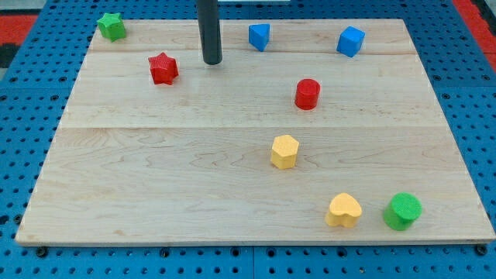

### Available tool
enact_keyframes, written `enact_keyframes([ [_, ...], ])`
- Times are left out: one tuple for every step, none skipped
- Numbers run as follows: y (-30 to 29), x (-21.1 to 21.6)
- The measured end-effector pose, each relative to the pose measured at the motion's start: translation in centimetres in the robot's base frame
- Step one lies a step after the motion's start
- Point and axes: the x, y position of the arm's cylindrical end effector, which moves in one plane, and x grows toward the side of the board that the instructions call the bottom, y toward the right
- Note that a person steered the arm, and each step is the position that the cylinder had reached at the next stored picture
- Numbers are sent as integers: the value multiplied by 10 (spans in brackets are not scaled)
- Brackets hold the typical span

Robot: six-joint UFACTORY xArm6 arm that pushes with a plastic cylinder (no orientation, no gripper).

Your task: Push the red star towards the left middle of the board

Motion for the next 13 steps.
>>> enact_keyframes([
  [-55, 18],
  [-55, 3],
  [-84, -15],
  [-88, 6],
  [-88, 10],
  [-88, 10],
  [-88, 10],
  [-95, 10],
  [-98, 10],
  [-98, 10],
  [-99, 10],
  [-102, 10],
  [-102, 10],
])
